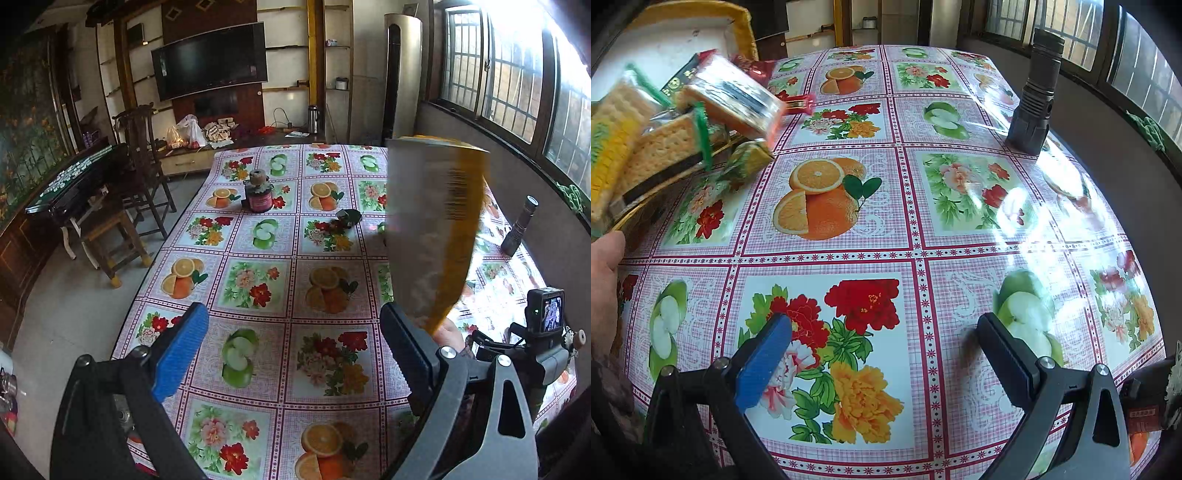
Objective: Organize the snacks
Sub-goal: 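Tip the yellow tray by hand, dumping the snacks onto the tablecloth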
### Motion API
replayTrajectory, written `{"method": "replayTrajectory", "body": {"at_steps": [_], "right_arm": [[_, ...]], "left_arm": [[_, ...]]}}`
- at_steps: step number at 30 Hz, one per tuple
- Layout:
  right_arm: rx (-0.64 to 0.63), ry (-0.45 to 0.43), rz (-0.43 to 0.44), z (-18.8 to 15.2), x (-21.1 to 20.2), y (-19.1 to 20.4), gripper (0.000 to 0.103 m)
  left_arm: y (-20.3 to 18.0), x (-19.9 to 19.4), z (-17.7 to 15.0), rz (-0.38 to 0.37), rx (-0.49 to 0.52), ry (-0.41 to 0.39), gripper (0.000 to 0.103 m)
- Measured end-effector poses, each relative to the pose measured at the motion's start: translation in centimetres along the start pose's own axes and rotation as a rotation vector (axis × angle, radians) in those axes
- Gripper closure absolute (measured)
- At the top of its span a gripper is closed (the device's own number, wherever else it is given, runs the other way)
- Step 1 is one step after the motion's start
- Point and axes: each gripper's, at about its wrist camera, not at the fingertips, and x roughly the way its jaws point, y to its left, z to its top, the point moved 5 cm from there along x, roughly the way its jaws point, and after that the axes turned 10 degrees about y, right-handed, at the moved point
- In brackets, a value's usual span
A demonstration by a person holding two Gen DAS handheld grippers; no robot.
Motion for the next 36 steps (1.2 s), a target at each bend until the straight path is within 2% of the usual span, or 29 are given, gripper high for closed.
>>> {"method": "replayTrajectory", "body": {"at_steps": [13,20,24,28,36], "right_arm": [[0.003,0.001,0.001,-0.1,0.1,0.1,0.002],[0.003,0.001,0.001,0.0,0.1,0.0,0.002],[0.003,0.001,0.001,0.0,0.1,0.0,0.002],[0.002,0.001,0.001,0.0,0.1,0.0,0.002],[0.002,0.001,0.001,0.0,0.1,0.0,0.002]], "left_arm": [[-0.3,-0.3,-0.1,-0.006,0.001,-0.014,0.009],[1.7,-3.3,-0.7,-0.033,-0.064,-0.113,0.009],[2.3,-3.6,-0.8,-0.014,-0.076,-0.144,0.003],[1.5,-1.8,-0.4,-0.012,-0.057,-0.107,0.003],[-4.0,3.7,-0.2,-0.044,0.021,0.007,0.003]]}}
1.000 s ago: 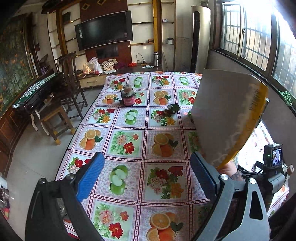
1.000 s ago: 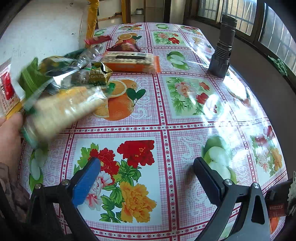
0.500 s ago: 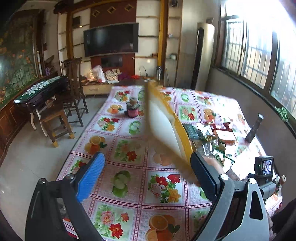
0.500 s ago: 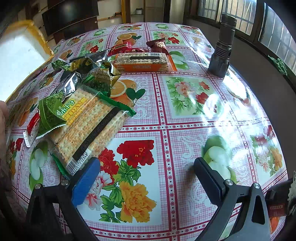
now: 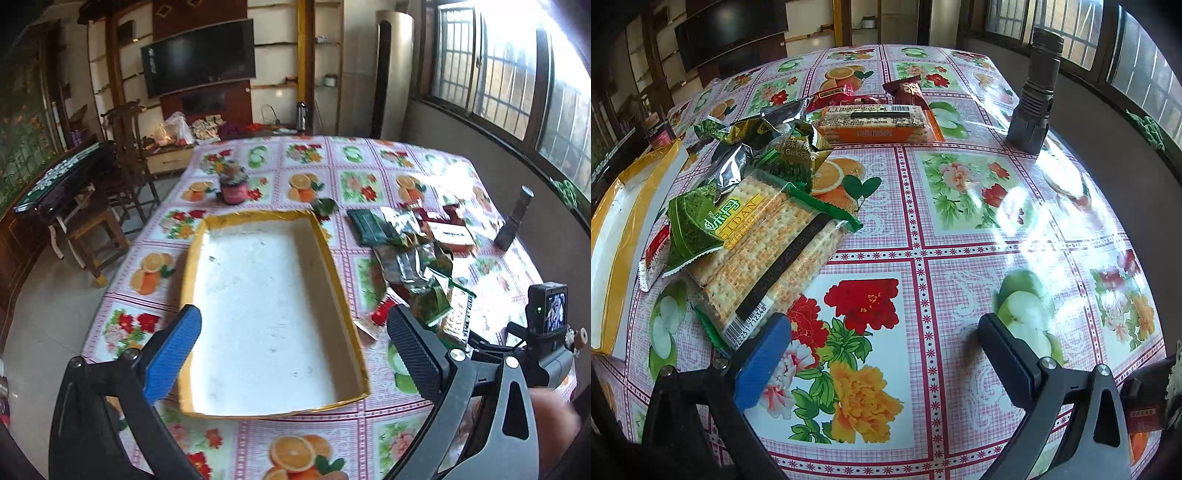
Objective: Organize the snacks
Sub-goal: 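Tip the yellow tray by hand, dumping the snacks onto the tablecloth, then grasp the red-wrapped biscuit with the left gripper while the right gripper grasps the WEIDAN cracker pack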
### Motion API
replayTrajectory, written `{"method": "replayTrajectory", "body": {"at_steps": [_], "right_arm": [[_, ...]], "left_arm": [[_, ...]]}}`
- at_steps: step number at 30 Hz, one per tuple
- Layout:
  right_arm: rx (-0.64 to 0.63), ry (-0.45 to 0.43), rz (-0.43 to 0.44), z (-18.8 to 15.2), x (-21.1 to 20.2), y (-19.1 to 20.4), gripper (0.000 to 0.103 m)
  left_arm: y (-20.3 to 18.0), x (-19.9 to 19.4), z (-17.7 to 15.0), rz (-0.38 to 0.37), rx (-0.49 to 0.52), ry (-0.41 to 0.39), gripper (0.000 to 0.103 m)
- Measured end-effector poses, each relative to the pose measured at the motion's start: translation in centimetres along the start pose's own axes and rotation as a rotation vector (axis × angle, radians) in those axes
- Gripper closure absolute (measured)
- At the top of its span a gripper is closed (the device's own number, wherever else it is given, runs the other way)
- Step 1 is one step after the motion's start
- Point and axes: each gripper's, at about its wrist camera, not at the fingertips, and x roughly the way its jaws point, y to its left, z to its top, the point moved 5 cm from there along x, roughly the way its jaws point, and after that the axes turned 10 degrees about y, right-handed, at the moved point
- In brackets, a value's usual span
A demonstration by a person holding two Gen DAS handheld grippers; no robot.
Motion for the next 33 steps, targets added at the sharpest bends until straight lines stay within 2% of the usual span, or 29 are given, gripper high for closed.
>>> {"method": "replayTrajectory", "body": {"at_steps": [6,10,20,27,30,31,33], "right_arm": [[0.000,0.000,0.000,0.0,0.0,0.0,0.002],[0.000,0.000,0.000,0.0,0.0,0.0,0.002],[0.000,0.001,0.000,0.0,0.0,0.0,0.002],[-0.008,0.072,0.006,-0.9,-0.9,-1.0,0.002],[0.008,0.038,0.006,-1.3,-2.5,-2.2,0.003],[0.021,0.028,0.033,-1.3,-3.2,-2.6,0.003],[0.037,0.026,0.148,-0.9,-3.9,-2.5,0.003]], "left_arm": [[-3.7,1.7,-0.3,-0.027,0.028,0.018,0.003],[-6.2,2.9,-0.5,-0.010,0.061,0.048,0.003],[-7.5,4.4,-0.5,0.013,0.065,0.072,0.003],[-7.9,5.1,-0.6,0.021,0.077,0.082,0.003],[-8.0,5.4,-0.4,0.012,0.079,0.095,0.003],[-8.0,5.7,-0.1,-0.016,0.082,0.116,0.003],[-8.4,6.3,0.5,-0.083,0.085,0.177,0.003]]}}
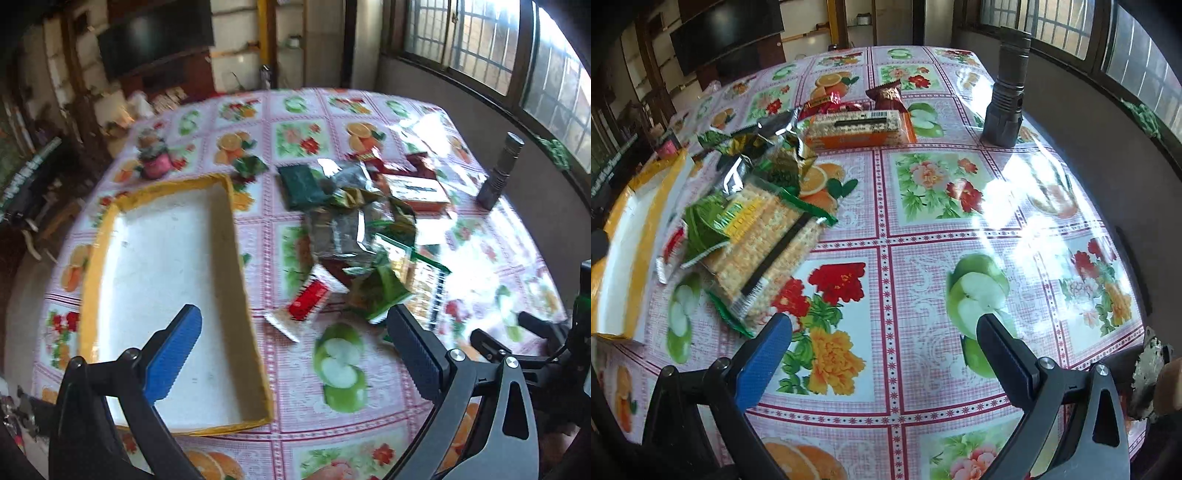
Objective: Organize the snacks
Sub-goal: 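Grasp the red-wrapped biscuit with the left gripper while the right gripper grasps the WEIDAN cracker pack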
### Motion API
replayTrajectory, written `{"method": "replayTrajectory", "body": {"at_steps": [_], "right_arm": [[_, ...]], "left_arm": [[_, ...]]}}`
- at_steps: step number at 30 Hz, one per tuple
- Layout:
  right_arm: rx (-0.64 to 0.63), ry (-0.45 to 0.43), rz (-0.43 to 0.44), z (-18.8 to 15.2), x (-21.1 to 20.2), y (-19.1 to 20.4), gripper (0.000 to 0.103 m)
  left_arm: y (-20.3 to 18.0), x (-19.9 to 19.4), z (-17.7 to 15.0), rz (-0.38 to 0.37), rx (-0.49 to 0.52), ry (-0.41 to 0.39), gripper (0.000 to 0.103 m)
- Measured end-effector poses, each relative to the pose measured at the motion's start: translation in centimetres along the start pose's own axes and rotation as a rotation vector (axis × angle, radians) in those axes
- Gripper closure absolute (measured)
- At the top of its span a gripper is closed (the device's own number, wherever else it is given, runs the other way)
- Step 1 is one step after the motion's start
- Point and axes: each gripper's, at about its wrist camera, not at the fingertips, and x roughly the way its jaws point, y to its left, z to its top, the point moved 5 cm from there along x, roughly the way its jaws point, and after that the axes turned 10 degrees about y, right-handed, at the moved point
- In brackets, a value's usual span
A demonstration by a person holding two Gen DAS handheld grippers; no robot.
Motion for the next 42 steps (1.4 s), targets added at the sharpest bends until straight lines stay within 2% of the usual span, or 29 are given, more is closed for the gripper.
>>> {"method": "replayTrajectory", "body": {"at_steps": [2,4,6,8,10,13,17,18,19,21,25,27,32,37,40,42], "right_arm": [[0.008,0.037,0.090,0.3,0.2,1.1,0.003],[0.021,0.067,0.122,1.0,0.8,2.1,0.003],[0.046,0.100,0.113,2.1,2.1,3.2,0.003],[0.034,0.136,0.065,2.9,3.3,4.3,0.006],[0.035,0.174,0.044,3.3,4.4,4.8,0.017],[0.006,0.183,0.039,4.1,4.6,6.1,0.021],[-0.056,0.210,0.029,4.7,5.7,8.1,0.021],[-0.084,0.196,0.006,4.8,5.7,8.4,0.032],[-0.103,0.181,-0.007,5.0,5.7,8.6,0.037],[-0.109,0.178,0.026,4.9,5.6,8.2,0.043],[-0.110,0.176,0.037,3.9,4.5,5.9,0.053],[-0.108,0.172,0.039,3.4,4.0,4.9,0.057],[-0.116,0.164,0.025,2.4,3.3,3.9,0.057],[-0.130,0.155,0.020,2.6,3.5,4.5,0.057],[-0.127,0.154,0.022,2.7,3.6,4.4,0.057],[-0.123,0.152,0.024,2.6,3.5,4.4,0.057]], "left_arm": [[-0.5,0.5,0.7,-0.069,0.006,0.058,0.003],[-1.0,0.9,1.2,-0.114,0.007,0.097,0.003],[-1.3,1.4,1.9,-0.151,-0.001,0.139,0.003],[-1.1,1.8,2.5,-0.189,-0.023,0.177,0.003],[-0.9,2.1,2.9,-0.201,-0.041,0.199,0.003],[-0.6,2.2,3.3,-0.208,-0.043,0.205,0.003],[-0.8,3.1,3.6,-0.220,-0.038,0.229,0.003],[-0.9,3.3,3.7,-0.226,-0.036,0.241,0.003],[-0.9,3.7,3.7,-0.229,-0.032,0.253,0.003],[-0.8,4.1,3.7,-0.229,-0.024,0.256,0.003],[-1.2,5.2,3.7,-0.247,0.006,0.281,0.003],[-1.9,6.0,3.5,-0.241,0.033,0.299,0.003],[-3.7,7.9,2.7,-0.206,0.167,0.332,0.003],[-4.2,9.7,1.6,-0.214,0.295,0.431,0.006],[-4.6,10.0,1.3,-0.250,0.368,0.495,0.011],[-5.0,10.2,1.2,-0.233,0.405,0.538,0.019]]}}
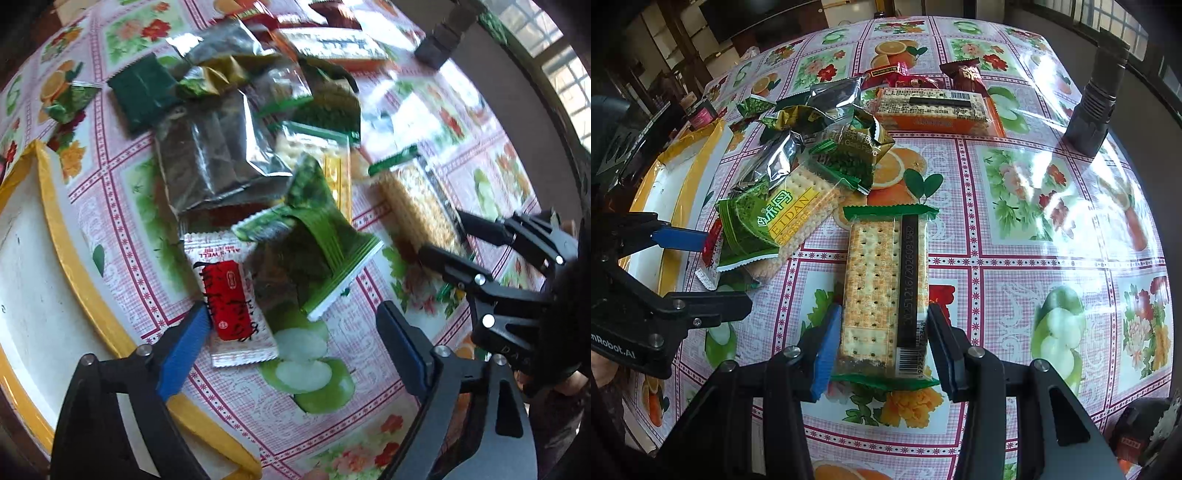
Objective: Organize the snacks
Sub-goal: 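Grasp the red-wrapped biscuit with the left gripper while the right gripper grasps the WEIDAN cracker pack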
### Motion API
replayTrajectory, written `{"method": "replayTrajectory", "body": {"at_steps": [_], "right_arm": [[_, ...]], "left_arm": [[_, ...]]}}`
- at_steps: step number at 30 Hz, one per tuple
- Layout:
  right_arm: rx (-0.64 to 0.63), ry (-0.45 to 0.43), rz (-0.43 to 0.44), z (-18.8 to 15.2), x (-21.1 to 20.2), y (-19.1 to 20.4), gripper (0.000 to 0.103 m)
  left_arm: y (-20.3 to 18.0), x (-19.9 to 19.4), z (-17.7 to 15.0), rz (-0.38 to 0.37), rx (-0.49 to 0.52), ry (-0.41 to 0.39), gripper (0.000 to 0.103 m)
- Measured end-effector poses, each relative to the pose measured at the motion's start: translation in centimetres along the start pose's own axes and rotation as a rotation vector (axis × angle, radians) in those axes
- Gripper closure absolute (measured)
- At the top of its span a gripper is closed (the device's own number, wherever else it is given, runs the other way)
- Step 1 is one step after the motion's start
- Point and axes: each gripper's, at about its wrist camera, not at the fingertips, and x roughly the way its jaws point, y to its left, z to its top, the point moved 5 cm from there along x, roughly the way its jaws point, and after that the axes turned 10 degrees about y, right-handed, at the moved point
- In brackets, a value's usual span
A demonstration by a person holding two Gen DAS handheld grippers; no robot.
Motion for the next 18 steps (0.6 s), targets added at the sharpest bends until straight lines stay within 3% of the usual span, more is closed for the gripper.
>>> {"method": "replayTrajectory", "body": {"at_steps": [4,9,18], "right_arm": [[0.012,-0.003,0.010,-0.2,-0.1,-0.2,0.057],[0.017,0.001,0.018,-0.3,-0.2,-0.4,0.057],[-0.042,-0.047,-0.030,-1.1,-0.5,0.3,0.057]], "left_arm": [[-0.2,0.6,1.1,0.100,0.043,0.060,0.034],[0.7,0.1,1.8,0.152,0.020,0.065,0.073],[2.1,-0.5,-0.5,0.085,-0.061,0.016,0.080]]}}
